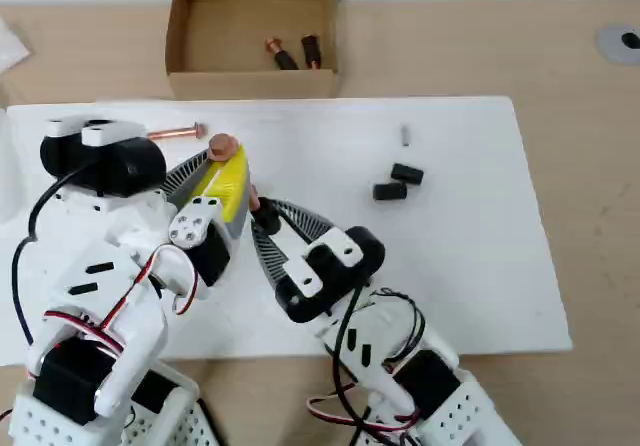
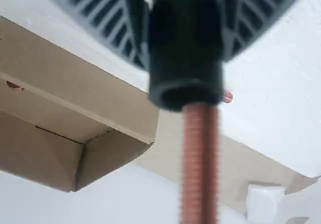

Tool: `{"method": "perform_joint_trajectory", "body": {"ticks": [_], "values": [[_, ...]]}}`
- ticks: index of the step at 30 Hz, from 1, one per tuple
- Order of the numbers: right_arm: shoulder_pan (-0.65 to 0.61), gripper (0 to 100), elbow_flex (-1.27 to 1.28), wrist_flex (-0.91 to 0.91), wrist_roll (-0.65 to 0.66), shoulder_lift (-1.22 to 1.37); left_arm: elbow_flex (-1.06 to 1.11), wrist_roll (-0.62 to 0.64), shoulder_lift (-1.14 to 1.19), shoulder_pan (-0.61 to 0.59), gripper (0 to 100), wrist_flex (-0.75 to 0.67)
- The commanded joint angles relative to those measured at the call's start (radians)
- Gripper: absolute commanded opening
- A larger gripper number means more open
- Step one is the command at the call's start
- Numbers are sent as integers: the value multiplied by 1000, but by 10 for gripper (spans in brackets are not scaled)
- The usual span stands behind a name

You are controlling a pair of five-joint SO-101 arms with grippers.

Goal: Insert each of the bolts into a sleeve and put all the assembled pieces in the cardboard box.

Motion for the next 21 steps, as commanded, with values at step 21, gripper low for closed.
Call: {"method": "perform_joint_trajectory", "body": {"ticks": [21], "values": [[12,9,-5,-25,-9,-73,-34,63,2,54,9,-32]]}}
